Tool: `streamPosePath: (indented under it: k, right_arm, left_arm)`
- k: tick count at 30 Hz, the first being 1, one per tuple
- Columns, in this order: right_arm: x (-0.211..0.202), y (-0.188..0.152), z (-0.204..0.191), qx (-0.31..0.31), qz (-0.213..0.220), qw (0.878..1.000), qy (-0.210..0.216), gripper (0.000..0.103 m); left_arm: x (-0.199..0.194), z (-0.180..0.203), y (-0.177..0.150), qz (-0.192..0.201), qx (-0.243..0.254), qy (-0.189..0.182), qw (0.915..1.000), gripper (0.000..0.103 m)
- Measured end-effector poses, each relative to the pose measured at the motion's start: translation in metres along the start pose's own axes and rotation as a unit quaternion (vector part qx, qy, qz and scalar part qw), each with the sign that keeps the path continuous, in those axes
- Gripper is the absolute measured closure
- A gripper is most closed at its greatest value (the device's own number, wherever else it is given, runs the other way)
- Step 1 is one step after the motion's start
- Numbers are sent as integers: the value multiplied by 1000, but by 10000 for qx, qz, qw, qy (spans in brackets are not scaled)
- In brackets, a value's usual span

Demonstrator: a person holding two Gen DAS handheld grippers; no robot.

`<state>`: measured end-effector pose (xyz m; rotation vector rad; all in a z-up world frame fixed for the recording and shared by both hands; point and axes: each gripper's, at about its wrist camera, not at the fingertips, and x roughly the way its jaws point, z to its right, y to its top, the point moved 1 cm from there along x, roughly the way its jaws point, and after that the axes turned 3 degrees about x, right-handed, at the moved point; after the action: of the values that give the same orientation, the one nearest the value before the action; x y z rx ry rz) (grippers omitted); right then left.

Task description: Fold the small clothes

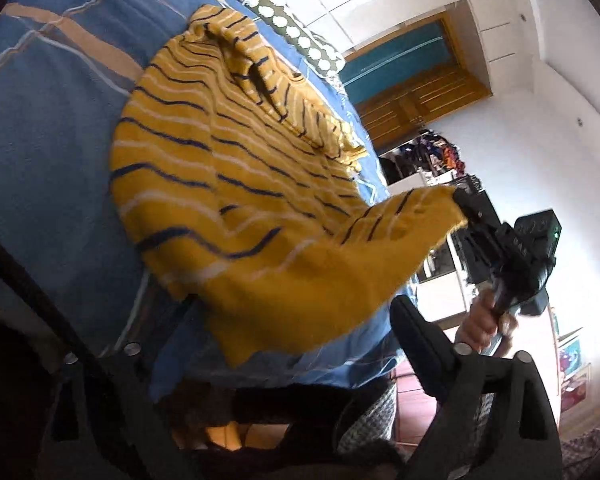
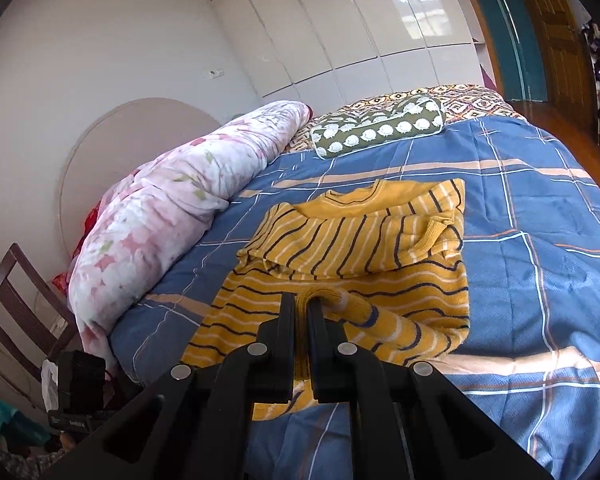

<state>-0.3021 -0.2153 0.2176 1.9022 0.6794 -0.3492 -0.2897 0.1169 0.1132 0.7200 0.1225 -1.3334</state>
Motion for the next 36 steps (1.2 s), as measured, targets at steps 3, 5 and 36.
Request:
streamPosePath:
  k: [3,5,36]
  right_arm:
    - [-2,-3,1,38,33,10000,29,96]
    - [-4,-5,4,82,35,10000,20,96]
    - [222,141,161,824,-602,9675,-2312,63]
  left_arm:
    - [23,-4,9,-286,-166,-100,9994,22]
    - [28,1,15,-435,-99,-123,9989,60]
    - [74,-3,334,985,292,2041,9736,31]
